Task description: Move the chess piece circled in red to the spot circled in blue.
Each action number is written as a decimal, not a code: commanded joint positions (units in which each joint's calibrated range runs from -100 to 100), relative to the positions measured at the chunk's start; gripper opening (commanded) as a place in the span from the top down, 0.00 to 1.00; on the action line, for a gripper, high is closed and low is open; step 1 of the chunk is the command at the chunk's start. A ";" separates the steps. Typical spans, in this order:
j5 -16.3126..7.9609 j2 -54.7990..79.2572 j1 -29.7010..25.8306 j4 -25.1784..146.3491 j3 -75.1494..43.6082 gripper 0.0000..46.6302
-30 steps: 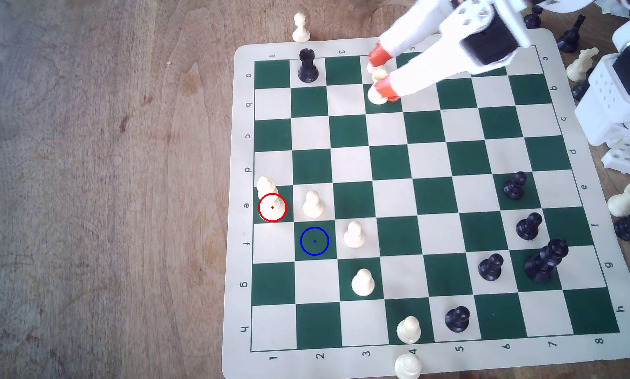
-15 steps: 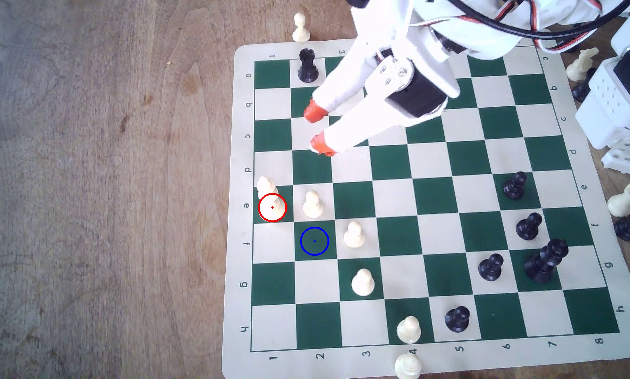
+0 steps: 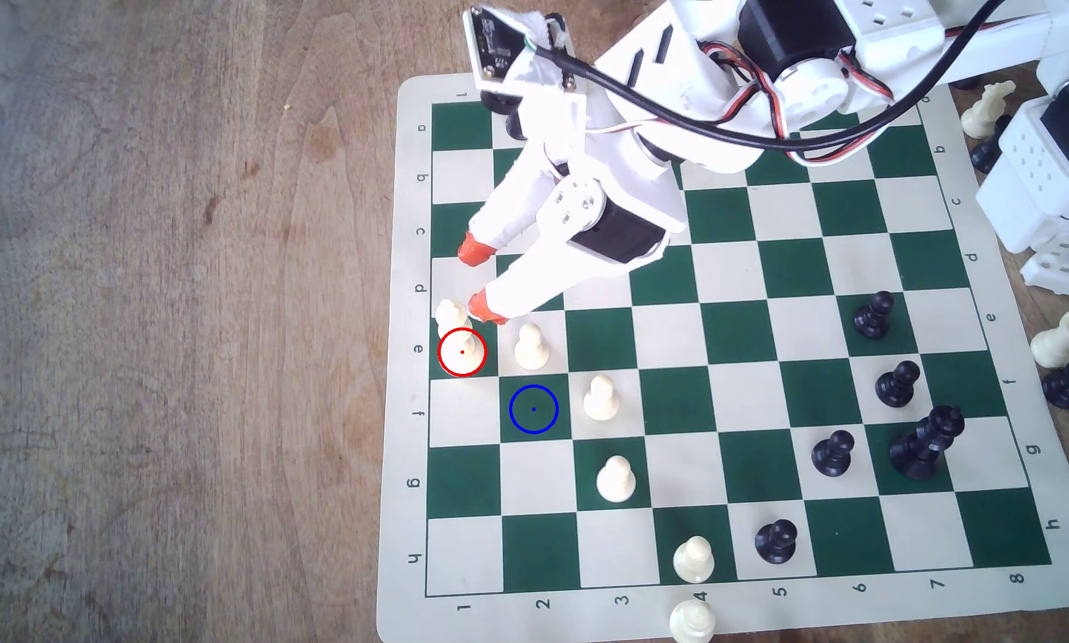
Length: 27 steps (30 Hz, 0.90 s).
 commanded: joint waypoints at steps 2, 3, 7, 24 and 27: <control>0.34 1.73 1.09 -1.69 -5.13 0.74; 0.34 2.16 1.24 -1.44 -5.13 0.74; 0.68 3.77 1.48 -0.95 -5.13 0.72; 0.83 9.03 3.28 -4.72 -4.50 0.74; 0.68 9.71 3.36 -5.38 -4.41 0.74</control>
